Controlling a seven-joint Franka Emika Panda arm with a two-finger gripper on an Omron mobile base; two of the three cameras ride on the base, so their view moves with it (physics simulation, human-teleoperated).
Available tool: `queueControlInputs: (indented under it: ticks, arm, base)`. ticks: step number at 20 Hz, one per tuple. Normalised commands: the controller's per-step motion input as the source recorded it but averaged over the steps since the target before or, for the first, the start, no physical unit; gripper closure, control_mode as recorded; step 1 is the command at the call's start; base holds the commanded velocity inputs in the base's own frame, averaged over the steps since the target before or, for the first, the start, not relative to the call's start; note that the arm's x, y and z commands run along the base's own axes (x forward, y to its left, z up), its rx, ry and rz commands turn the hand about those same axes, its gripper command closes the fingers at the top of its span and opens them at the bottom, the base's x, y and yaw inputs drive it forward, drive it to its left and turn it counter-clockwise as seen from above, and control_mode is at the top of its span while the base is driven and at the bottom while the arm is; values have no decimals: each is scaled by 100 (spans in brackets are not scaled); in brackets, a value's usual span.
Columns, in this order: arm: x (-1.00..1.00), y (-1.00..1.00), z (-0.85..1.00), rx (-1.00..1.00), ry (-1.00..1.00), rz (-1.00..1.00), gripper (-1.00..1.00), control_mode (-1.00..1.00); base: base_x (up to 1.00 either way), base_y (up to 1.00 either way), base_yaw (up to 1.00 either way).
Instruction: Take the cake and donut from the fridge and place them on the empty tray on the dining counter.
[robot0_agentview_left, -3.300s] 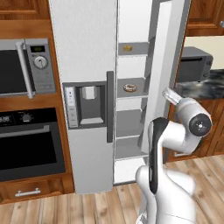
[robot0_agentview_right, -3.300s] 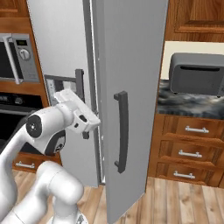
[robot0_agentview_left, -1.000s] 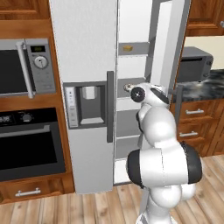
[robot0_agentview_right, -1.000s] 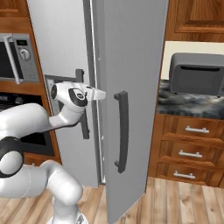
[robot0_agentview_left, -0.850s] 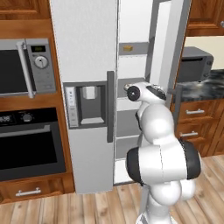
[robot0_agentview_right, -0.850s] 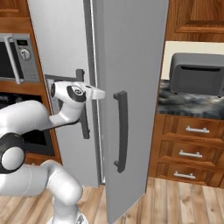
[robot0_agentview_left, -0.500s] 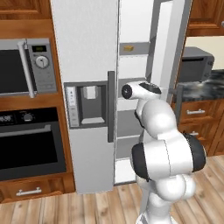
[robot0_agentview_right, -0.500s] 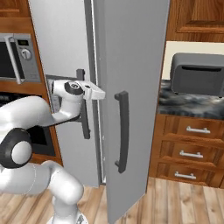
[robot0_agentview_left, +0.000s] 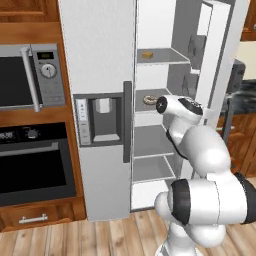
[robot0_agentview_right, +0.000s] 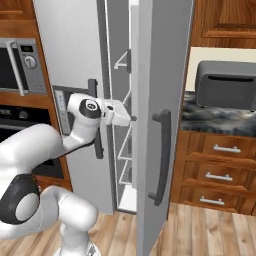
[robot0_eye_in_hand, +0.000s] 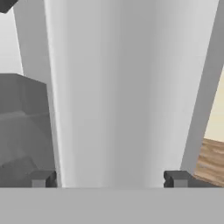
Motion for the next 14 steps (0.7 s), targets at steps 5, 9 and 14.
queueControlInputs:
  ticks: [5,9,14]
  arm:
    - [-58,-100,-3,3,19,-10,-100,-100]
    - [-14,-100,0,7,22,-5,-100,-100]
    - [-15,-42,10,5,6,0,-100,-100]
  base:
    - [0,0,0]
    - [0,0,0]
    - [0,0,0]
